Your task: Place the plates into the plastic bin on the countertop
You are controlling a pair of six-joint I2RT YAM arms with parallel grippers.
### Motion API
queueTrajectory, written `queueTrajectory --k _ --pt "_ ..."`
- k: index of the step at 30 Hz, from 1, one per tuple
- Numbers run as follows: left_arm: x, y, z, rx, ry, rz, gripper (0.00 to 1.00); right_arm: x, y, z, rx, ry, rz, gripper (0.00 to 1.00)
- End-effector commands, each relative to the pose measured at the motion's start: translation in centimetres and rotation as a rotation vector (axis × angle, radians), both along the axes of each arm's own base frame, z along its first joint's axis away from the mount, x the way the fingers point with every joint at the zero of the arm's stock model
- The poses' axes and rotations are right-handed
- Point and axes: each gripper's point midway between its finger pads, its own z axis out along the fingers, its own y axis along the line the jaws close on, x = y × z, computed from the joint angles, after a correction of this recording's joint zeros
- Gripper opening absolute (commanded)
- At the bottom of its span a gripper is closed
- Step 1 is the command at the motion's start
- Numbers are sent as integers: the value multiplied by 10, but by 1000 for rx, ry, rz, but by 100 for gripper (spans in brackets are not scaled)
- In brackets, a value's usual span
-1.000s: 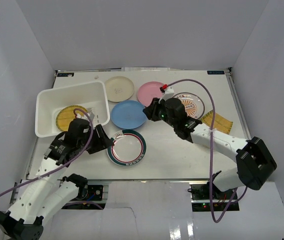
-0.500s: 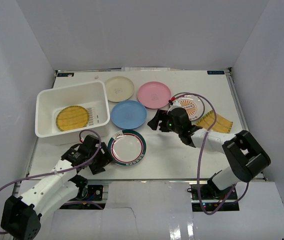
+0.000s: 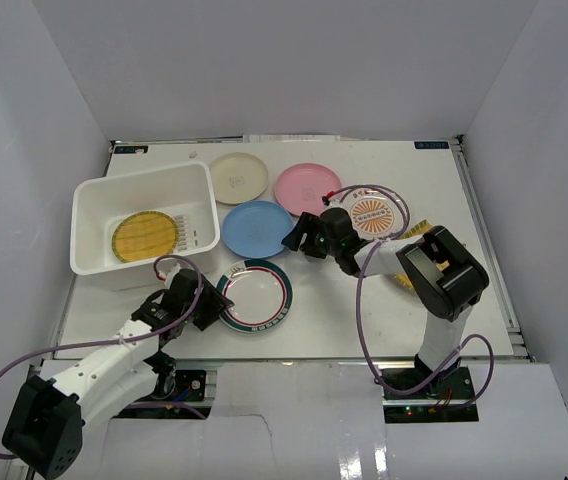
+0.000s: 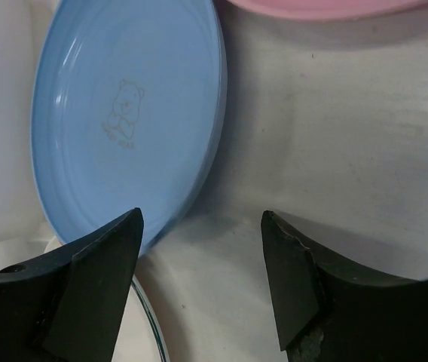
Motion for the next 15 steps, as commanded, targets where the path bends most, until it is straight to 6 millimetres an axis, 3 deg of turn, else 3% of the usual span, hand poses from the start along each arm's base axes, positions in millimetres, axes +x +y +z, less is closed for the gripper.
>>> queueTrajectory --k 1,2,6,8,9,12,15 --pt "-12 25 -31 109 42 54 57 23 15 19 84 -45 -45 69" --pt "-12 30 -33 126 35 65 53 25 15 10 76 -29 -50 67" --pt "-11 39 -32 165 8 80 38 30 29 13 137 -14 -47 57" --pt "-11 42 -31 184 0 74 28 28 30 12 148 -3 -43 42" --pt "-13 44 -32 195 7 70 24 27 30 12 153 -3 -47 33" --pt "-15 41 -31 182 7 47 12 17 22 29 173 -32 -56 18" --pt "-19 35 -29 161 12 8 0 1 10 32 169 -43 -55 10"
